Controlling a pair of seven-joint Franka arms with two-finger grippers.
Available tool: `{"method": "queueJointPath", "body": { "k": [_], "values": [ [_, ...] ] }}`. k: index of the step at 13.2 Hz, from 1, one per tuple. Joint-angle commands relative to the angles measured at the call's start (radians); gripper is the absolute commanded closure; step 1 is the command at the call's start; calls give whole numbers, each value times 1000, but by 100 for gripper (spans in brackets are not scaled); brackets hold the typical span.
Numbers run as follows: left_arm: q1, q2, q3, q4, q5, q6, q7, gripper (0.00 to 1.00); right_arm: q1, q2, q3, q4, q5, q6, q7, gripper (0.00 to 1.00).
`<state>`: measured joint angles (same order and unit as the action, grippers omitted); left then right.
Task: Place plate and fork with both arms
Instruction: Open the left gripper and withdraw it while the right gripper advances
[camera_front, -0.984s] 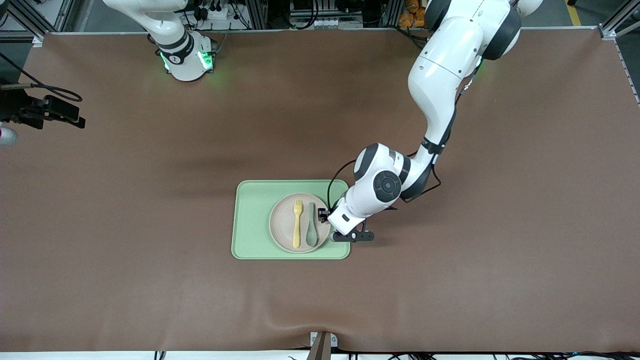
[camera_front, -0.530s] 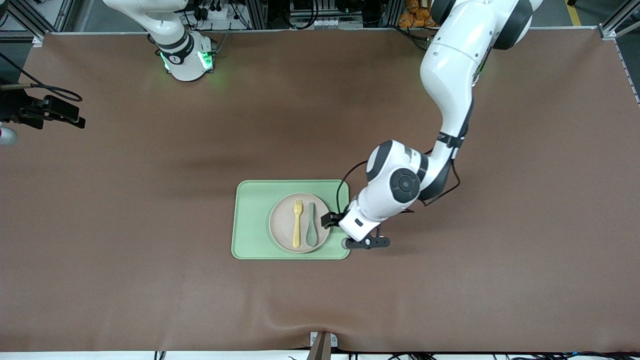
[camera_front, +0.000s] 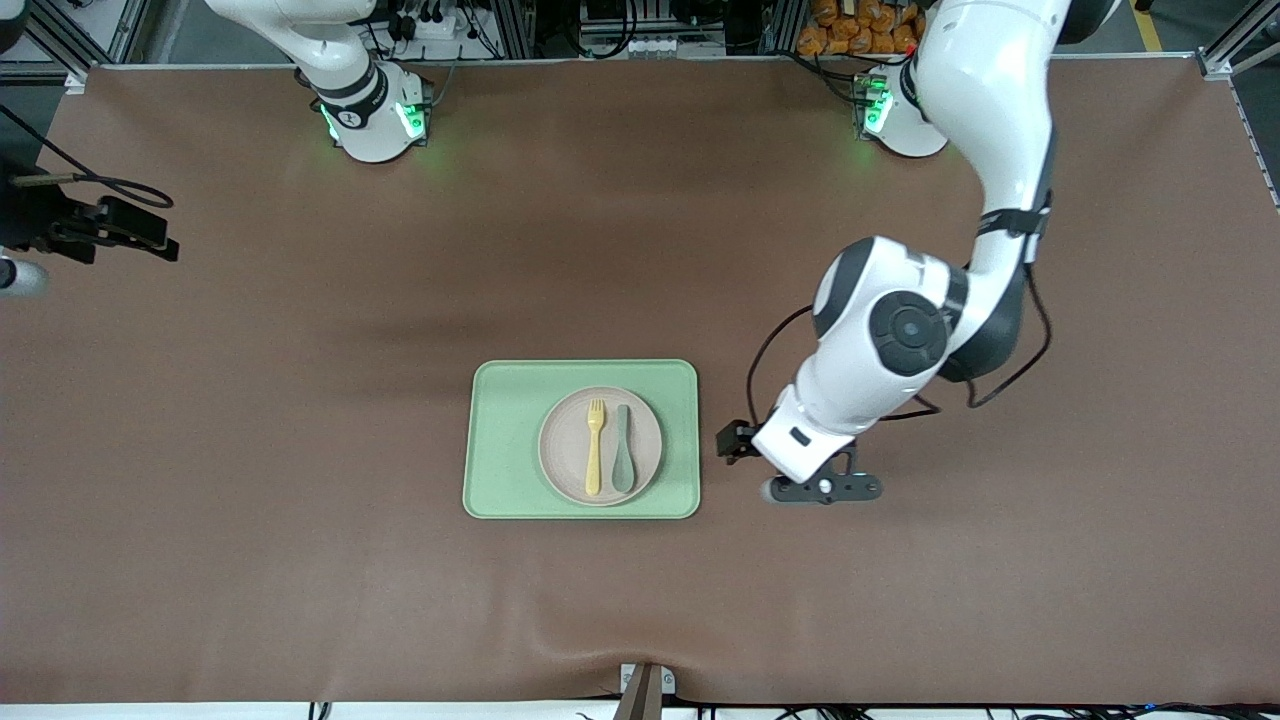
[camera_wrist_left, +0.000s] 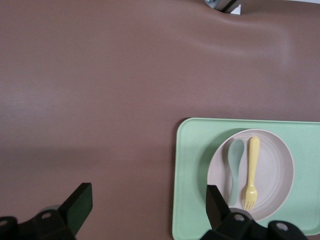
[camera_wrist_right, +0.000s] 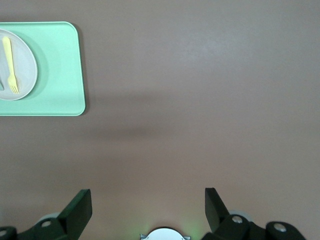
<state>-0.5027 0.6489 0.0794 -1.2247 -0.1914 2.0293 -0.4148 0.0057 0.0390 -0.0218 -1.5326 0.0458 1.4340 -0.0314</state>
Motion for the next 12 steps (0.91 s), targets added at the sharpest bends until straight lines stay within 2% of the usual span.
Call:
{"method": "queueJointPath", "body": {
  "k": [1,3,10,11,12],
  "values": [
    [21,-81,2,-35,100,-93,-16,0,81,51,-3,11,0,41,16,0],
    [61,-109,0,-38,180,-144,-1,0,138,85,-3,12,0,95,18,0],
    [214,-184,-4,-39,190,-224,206,0,276,252,-3,14,5,336,50,0],
    [248,-199,-18,-53,191,-234,221,0,301,278,-3,14,5,379,82,0],
    [318,-230,-80,-77,191,-244,260,0,327,304,-3,14,5,417,119,0]
  ]
}}
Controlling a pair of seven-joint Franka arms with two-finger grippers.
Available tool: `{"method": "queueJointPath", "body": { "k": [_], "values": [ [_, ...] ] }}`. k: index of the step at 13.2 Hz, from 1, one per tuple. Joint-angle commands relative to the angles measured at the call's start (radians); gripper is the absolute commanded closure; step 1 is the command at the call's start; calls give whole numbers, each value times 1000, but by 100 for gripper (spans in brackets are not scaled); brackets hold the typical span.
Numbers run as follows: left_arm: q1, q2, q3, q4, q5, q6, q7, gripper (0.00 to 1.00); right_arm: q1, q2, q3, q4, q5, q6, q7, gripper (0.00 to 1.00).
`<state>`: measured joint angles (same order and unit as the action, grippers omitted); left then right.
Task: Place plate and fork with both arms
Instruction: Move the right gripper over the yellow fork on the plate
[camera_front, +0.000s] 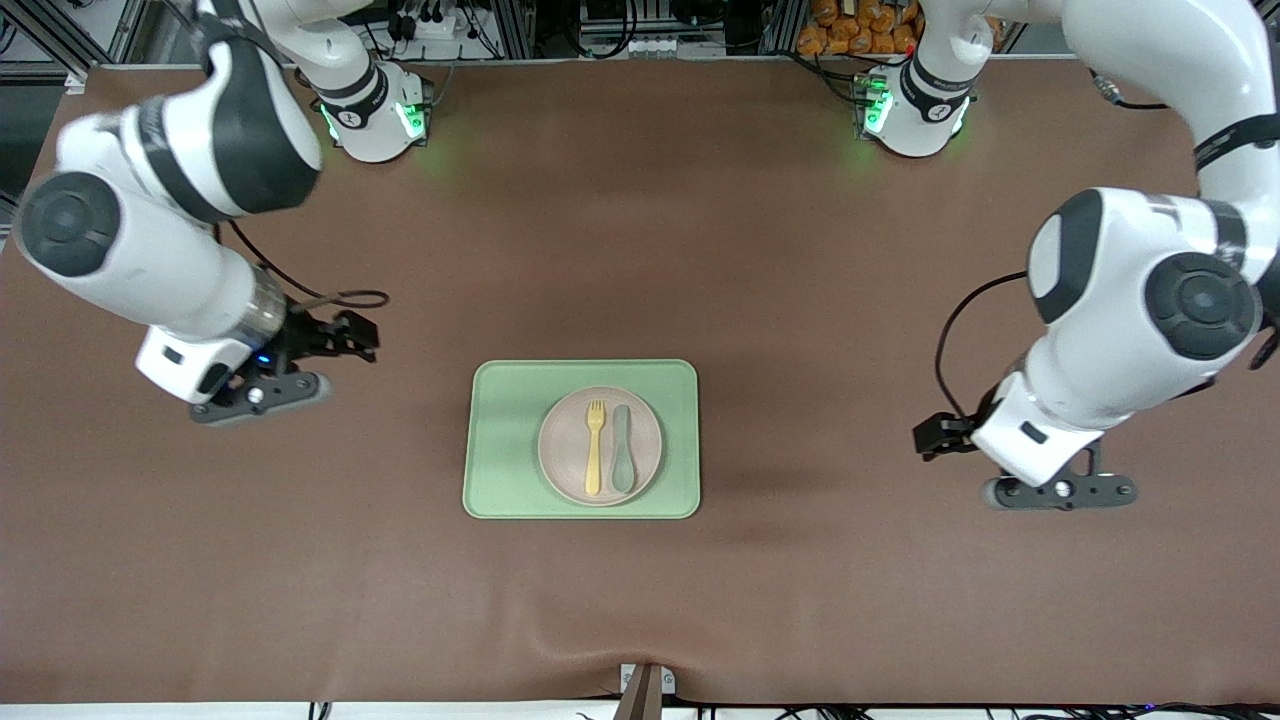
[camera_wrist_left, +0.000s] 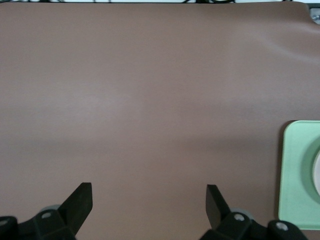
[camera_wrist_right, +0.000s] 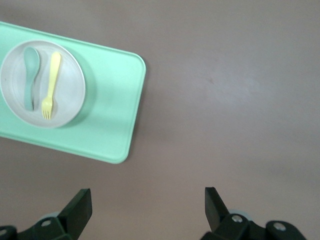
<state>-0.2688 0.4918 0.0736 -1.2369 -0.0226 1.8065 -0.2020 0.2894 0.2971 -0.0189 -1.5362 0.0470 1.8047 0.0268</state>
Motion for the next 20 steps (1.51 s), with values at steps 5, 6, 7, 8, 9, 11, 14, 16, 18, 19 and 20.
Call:
{"method": "queueJointPath", "body": {
  "k": [5,6,7,8,9,11,14,16,18,19,20],
  "values": [
    [184,-281,-176,-233,24,-121,53,0,123,158,-6,18,4,200,146,0],
    [189,-344,-178,-296,23,-119,50,0,135,174,-6,18,4,218,168,0],
    [194,-407,-179,-364,21,-118,49,0,149,194,-6,18,4,244,189,0],
    [194,-453,-178,-407,21,-113,49,0,158,212,-6,18,4,269,211,0],
    [195,-498,-178,-444,21,-115,46,0,172,230,-6,18,4,294,235,0],
    [201,-567,-178,-502,23,-122,15,0,204,266,-6,18,2,335,287,0],
    [201,-598,-173,-526,23,-121,16,0,241,325,-7,18,1,407,349,0],
    [198,-572,-170,-498,24,-99,15,0,258,365,-7,18,1,473,349,0],
    [192,-521,-167,-435,35,-98,18,0,270,398,-6,18,-2,501,349,0],
    [189,-506,-167,-412,50,-98,19,0,275,405,-7,18,-7,501,349,0],
    [186,-506,-167,-412,56,-98,16,0,277,418,-6,24,-9,502,347,0]
  ]
}}
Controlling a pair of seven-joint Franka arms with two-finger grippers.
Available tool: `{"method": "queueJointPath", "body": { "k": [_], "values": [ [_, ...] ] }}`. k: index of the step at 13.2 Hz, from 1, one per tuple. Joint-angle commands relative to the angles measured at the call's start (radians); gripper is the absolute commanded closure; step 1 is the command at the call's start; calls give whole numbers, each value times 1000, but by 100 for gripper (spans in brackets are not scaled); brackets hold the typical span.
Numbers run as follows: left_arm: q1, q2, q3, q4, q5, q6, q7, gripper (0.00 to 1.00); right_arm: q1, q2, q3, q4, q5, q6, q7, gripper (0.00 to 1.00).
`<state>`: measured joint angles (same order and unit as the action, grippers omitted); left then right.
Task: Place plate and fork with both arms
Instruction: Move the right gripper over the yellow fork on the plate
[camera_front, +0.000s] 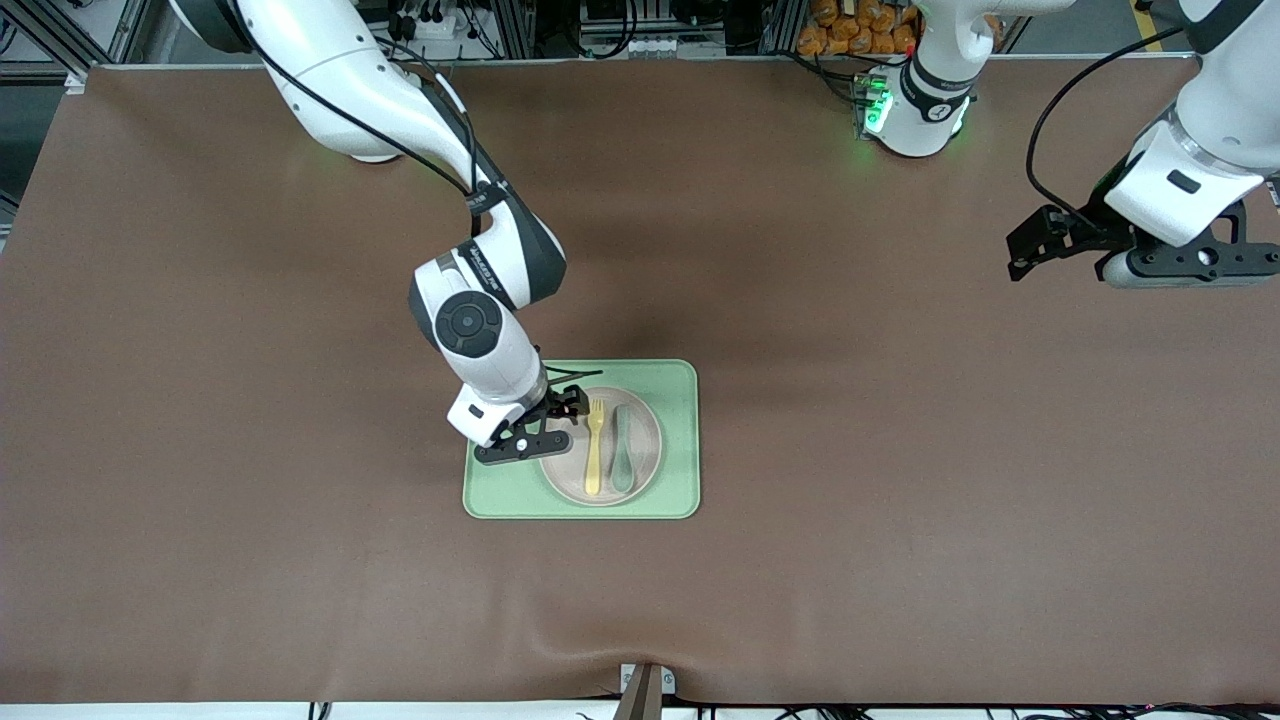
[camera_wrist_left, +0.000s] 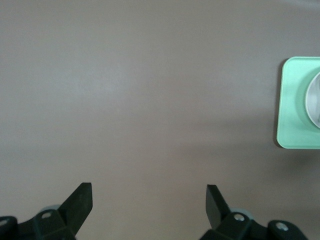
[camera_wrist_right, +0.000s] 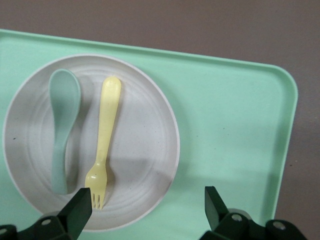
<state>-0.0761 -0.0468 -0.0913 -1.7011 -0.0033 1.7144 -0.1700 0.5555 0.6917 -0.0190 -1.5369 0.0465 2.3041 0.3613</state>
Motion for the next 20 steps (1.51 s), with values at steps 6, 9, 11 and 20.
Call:
{"method": "queueJointPath", "body": {
  "k": [6,9,11,20],
  "values": [
    [-17,36,22,58,37,-6,-10,0,24,66,-7,32,-11,44,71,0],
    [-16,36,41,58,35,-4,-9,0,30,84,-7,41,-10,64,102,0],
    [-16,38,44,77,37,-3,0,0,37,98,-7,66,-10,63,114,0],
    [-16,24,97,89,26,-4,53,0,50,144,-7,118,-10,66,159,20]
  ]
}}
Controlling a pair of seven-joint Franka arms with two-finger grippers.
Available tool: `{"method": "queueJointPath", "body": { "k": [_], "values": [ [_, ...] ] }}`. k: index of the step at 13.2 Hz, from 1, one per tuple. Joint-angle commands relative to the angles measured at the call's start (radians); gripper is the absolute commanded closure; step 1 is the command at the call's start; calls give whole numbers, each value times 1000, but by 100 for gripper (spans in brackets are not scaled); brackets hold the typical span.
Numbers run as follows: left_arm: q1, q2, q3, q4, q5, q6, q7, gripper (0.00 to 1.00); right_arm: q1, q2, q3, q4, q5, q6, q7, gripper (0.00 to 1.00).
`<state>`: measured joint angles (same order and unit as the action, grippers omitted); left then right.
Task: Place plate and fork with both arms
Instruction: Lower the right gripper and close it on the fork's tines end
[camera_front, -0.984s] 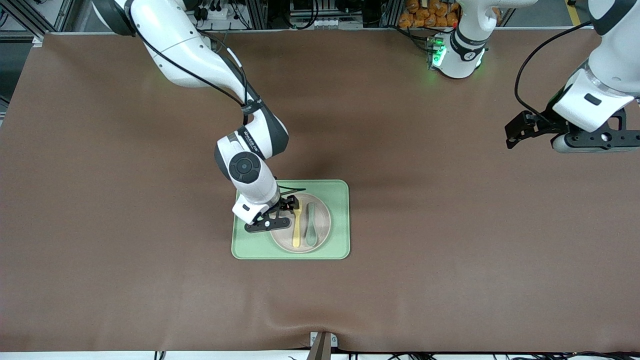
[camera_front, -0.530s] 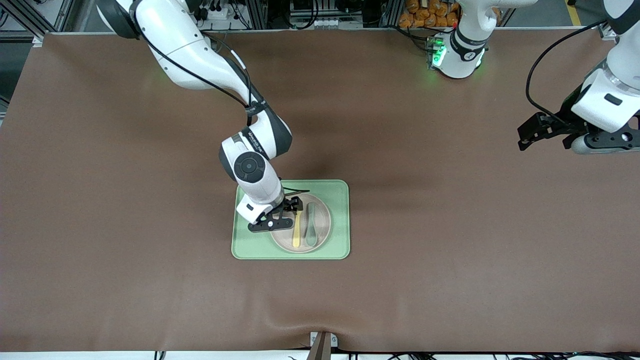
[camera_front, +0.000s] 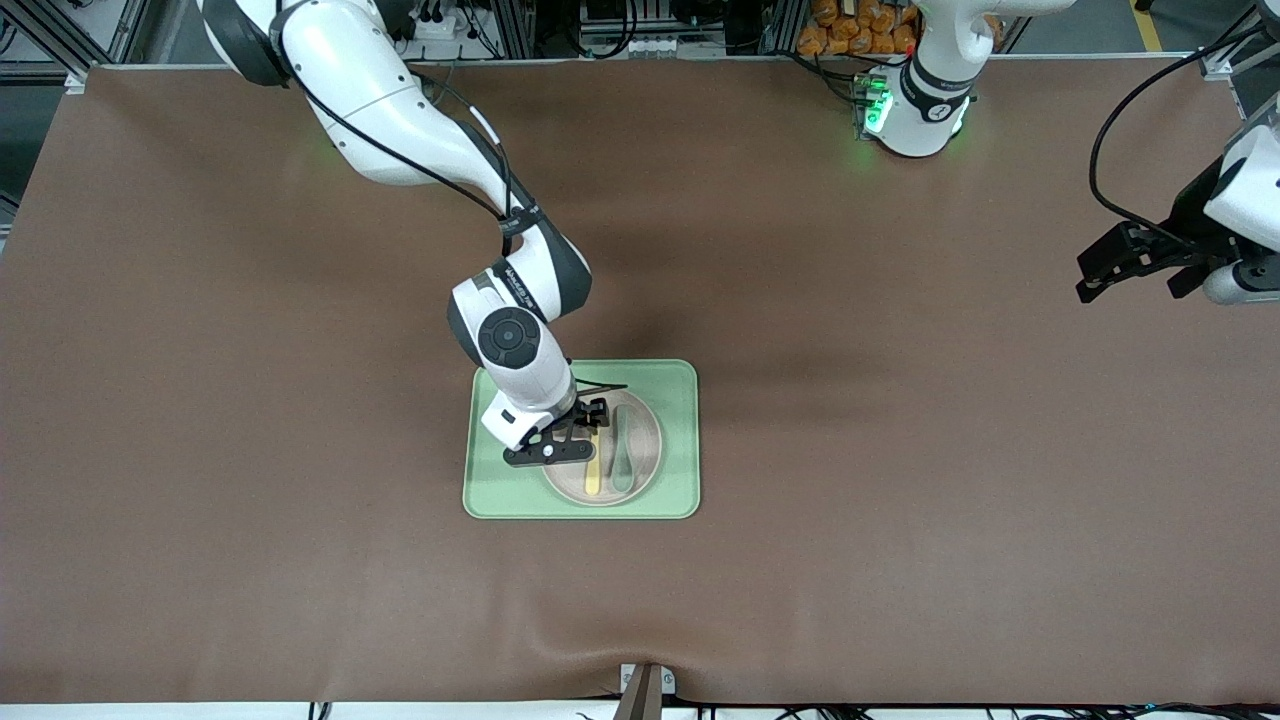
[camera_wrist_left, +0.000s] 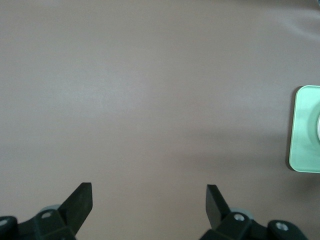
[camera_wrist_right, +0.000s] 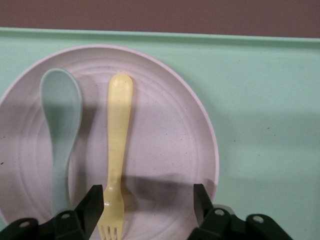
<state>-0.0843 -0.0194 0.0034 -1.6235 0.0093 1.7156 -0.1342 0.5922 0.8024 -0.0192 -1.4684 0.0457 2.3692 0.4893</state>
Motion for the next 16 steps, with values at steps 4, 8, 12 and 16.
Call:
{"method": "queueJointPath", "body": {
  "k": [4,8,12,16],
  "values": [
    [-3,-1,4,10,14,-10,19,0,23,52,-7,51,-7,33,49,20],
    [1,7,4,13,12,-11,21,0,31,64,-7,51,-7,55,71,21],
    [5,7,3,11,12,-17,27,0,49,66,-7,49,-15,53,71,24],
    [-5,7,1,11,12,-19,18,0,63,63,-13,46,-17,42,69,28]
  ]
}}
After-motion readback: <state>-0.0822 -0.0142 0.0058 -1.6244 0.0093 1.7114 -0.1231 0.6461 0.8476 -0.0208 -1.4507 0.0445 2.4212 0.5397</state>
